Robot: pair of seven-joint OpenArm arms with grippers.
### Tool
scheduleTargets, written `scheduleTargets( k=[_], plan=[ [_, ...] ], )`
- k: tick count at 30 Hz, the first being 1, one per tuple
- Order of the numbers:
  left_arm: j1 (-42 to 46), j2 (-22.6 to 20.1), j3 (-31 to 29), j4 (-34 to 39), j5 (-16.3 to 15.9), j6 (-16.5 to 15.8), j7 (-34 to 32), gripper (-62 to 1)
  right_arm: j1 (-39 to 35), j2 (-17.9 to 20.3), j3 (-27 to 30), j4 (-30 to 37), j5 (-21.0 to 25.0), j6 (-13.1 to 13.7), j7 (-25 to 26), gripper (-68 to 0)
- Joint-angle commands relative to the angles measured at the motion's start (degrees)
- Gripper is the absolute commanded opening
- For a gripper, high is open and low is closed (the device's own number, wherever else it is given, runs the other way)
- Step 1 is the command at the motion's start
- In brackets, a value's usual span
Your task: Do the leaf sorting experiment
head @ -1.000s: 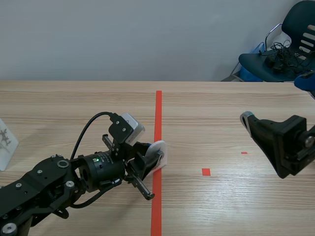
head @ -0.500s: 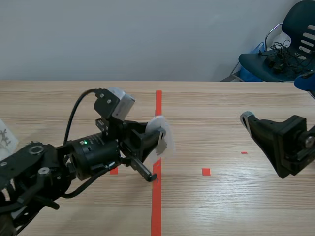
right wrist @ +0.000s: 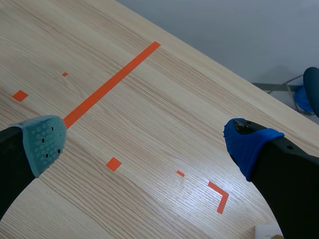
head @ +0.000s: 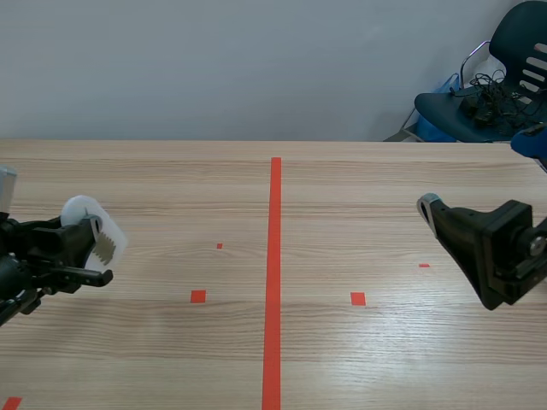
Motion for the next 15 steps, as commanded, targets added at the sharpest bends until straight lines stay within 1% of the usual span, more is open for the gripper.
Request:
scheduleTargets(
  k=[1,4,10,13,15],
  plan=[
    [-1.7,0.0,0.0,-0.4,-0.4,1.8,-1.2,-55.4,0.5,0.7,0.7,0.7,0.2,-0.4,0.8,0.4],
    [-3.0,0.0,-0.7,-2.4,-1.0,6.3,-1.3,-55.4,0.5,0.7,0.7,0.7,0.2,-0.4,0.8,0.4],
    [-8.2,0.0,-0.7,-10.4,-1.2,6.6,-1.7,-55.4,0.5,0.7,0.7,0.7,0.2,-0.4,0.7,0.4],
    [-10.4,-0.2,-0.9,-13.8,-1.2,6.7,-3.5,-55.4,0.5,0.7,0.7,0.7,0.2,-0.4,0.4,0.4],
    [-11.7,-0.4,-1.0,-15.8,-1.2,8.3,-3.6,-55.4,0.5,0.7,0.7,0.7,0.2,-0.4,0.3,0.4]
  ],
)
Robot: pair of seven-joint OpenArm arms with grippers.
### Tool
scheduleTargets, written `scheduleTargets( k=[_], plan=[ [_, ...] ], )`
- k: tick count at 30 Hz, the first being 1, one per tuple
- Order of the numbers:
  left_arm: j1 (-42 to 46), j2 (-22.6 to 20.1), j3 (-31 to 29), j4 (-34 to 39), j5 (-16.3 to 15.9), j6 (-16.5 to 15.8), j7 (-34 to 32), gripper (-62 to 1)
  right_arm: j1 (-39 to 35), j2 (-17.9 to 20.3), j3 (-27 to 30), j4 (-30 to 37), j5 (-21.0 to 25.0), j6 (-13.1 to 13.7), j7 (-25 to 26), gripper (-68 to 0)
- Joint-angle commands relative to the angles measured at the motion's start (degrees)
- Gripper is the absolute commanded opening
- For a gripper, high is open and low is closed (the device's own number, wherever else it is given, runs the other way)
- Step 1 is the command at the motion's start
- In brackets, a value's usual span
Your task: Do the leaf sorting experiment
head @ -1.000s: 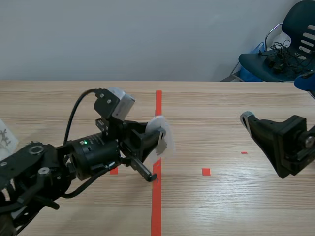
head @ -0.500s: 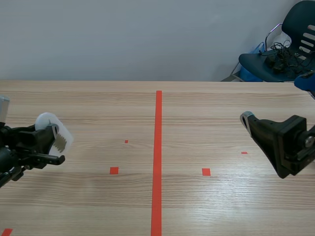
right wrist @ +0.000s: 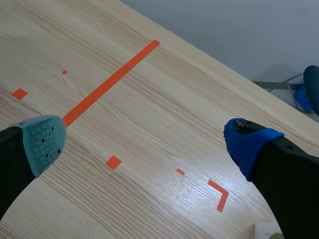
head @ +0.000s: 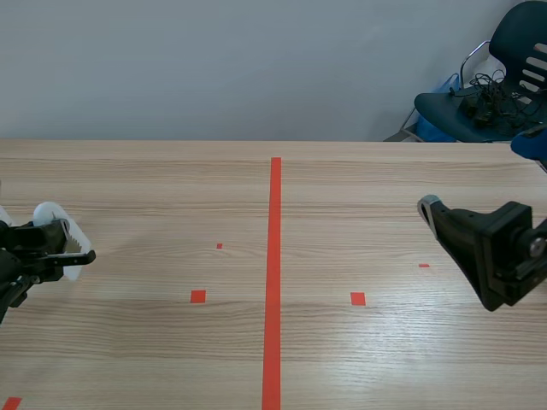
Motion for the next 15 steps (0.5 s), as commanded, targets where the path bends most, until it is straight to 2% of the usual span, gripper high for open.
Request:
scheduleTargets(
  k=[1,10,13,15],
  plan=[
    [-1.3,-0.6,-0.1,0.2,-0.3,1.6,-0.9,-55.4,0.5,0.7,0.7,0.7,0.2,-0.4,0.6,0.4],
    [-2.3,-4.2,-0.3,-4.7,-0.4,3.0,-3.2,-54.3,0.5,0.7,0.7,0.7,0.2,-0.4,0.6,0.4],
    [-2.3,-5.4,-0.3,-4.7,-0.4,2.9,-3.2,-45.2,0.5,0.7,0.7,0.7,0.2,-0.4,0.6,0.4],
    [-2.3,-6.0,-0.3,-4.6,-0.4,0.9,-3.1,-37.2,0.5,0.7,0.7,0.7,0.2,-0.4,0.6,0.4]
  ],
)
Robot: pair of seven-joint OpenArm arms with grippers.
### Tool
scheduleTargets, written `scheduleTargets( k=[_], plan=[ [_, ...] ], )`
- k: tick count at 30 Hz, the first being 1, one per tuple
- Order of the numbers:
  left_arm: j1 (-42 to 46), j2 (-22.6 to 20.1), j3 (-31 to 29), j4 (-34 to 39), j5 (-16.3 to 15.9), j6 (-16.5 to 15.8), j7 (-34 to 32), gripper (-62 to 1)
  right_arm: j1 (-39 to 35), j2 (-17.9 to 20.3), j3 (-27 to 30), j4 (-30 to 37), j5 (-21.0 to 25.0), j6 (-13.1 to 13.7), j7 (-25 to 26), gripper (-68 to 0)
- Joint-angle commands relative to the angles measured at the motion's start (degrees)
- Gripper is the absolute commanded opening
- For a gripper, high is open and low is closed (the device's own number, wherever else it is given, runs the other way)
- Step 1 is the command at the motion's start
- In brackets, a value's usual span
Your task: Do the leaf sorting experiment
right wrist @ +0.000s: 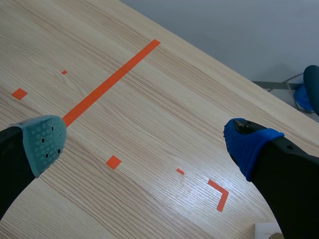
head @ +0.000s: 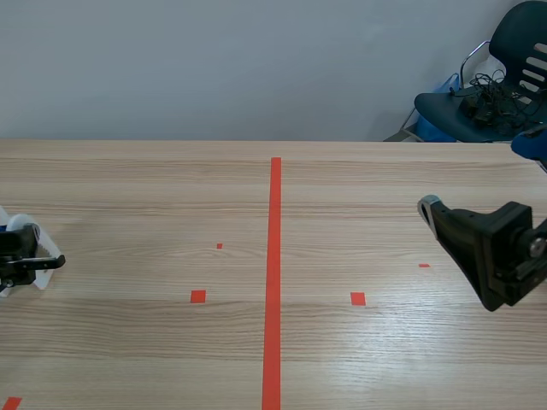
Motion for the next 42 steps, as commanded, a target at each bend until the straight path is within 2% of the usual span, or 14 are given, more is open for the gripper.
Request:
scheduleTargets(
  k=[1,4,8,12,15,19,22,27,28,33,36,39,42],
  plan=[
    [-0.4,-0.8,-0.3,1.7,-0.4,-2.2,-0.8,-33.7,0.5,0.7,0.7,0.7,0.2,-0.4,0.6,0.4],
    [-0.1,-1.2,-0.3,3.3,-0.5,-3.9,-0.7,-27.6,0.5,0.7,0.7,0.7,0.2,-0.4,0.6,0.4],
    [1.7,-2.1,-0.3,9.9,-3.1,-4.9,-0.3,-27.2,0.5,0.7,0.7,0.7,0.2,-0.4,0.6,0.4],
    [3.7,-3.1,-0.9,19.6,-3.4,-4.9,1.5,-24.7,0.5,0.7,0.7,0.7,0.2,-0.4,0.6,0.4],
    [5.3,-3.8,-2.7,27.4,-3.7,-5.0,3.9,-15.1,0.5,0.7,0.7,0.7,0.2,-0.4,0.4,0.4],
    [9.4,-5.5,-3.7,37.7,-10.5,-5.4,9.4,1.4,0.5,0.7,0.7,0.7,0.2,-0.4,0.4,0.4],
    [14.1,-6.5,-3.7,43.7,-11.6,-9.1,12.0,1.4,0.5,0.7,0.7,0.7,0.2,-0.4,0.4,0.4],
    [23.4,-6.5,-3.6,51.5,-17.6,-15.1,14.3,1.4,0.5,0.7,0.7,0.7,0.5,-0.4,2.2,0.4],
    [25.0,-6.5,-3.6,52.9,-17.7,-15.8,14.3,1.4,0.5,0.7,0.7,0.7,0.5,-0.4,2.4,0.4],
    [31.2,-6.5,-3.6,58.0,-16.1,-17.1,15.3,1.4,0.5,0.7,0.7,0.7,0.7,-0.3,2.8,0.4],
    [33.6,-6.5,-3.6,59.8,-14.9,-17.4,16.5,1.4,0.5,0.7,0.7,0.7,1.3,2.2,4.0,0.4],
    [34.9,-6.5,-3.6,60.3,-14.9,-17.4,17.3,1.4,-0.5,0.7,0.7,0.7,1.3,2.2,5.0,0.4],
    [35.2,-6.5,-3.6,60.3,-12.1,-17.4,17.5,1.4,-2.4,0.7,0.8,0.7,1.3,2.3,6.2,0.4]
  ],
)
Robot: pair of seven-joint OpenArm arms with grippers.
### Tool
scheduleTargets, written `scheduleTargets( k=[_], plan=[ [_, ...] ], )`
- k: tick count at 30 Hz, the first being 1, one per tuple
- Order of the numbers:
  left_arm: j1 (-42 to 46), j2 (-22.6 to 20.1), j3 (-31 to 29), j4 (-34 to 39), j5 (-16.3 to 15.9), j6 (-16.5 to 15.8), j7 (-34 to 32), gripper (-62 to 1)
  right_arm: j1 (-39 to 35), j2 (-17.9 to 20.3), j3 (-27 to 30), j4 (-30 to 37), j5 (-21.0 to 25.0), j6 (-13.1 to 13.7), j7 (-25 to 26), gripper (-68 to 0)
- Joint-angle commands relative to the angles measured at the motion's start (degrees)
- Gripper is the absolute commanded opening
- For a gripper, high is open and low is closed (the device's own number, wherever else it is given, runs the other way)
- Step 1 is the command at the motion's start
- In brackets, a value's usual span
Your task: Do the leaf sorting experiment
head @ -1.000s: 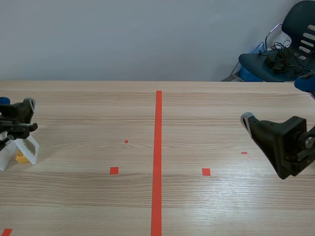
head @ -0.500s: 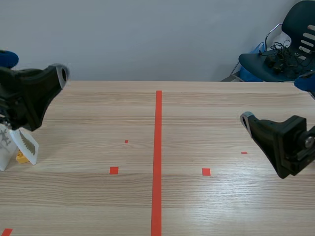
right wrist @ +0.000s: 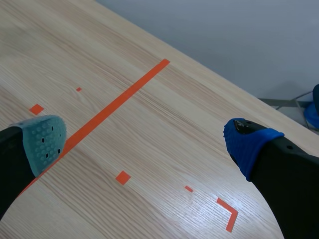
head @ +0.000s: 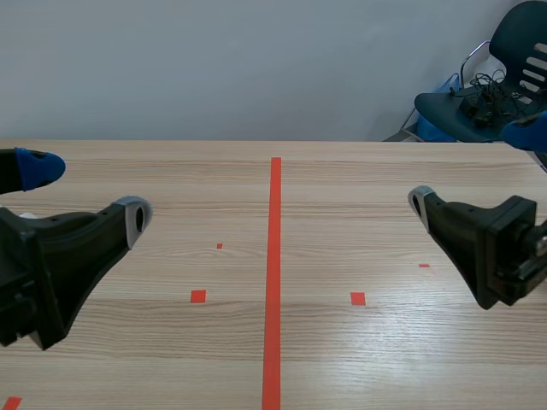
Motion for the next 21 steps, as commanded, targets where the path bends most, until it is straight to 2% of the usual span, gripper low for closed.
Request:
scheduleTargets(
  k=[1,4,16,21],
  plan=[
    [-0.4,0.1,0.2,0.2,0.9,0.0,-0.8,1.4,-1.7,0.7,0.8,0.7,0.4,-0.1,1.4,0.4],
    [-0.4,0.1,0.2,0.2,1.3,0.0,-0.9,1.4,-3.0,0.7,0.8,0.7,0.4,-0.1,3.5,0.4],
    [-0.5,0.1,0.2,0.2,1.3,0.0,-1.0,1.4,-2.8,0.6,0.8,0.7,-3.6,-0.2,5.3,0.4],
    [-0.5,0.1,0.2,0.2,1.3,0.0,-1.0,1.4,-2.8,0.5,0.8,0.7,-3.7,-0.2,6.5,0.4]
  ],
)
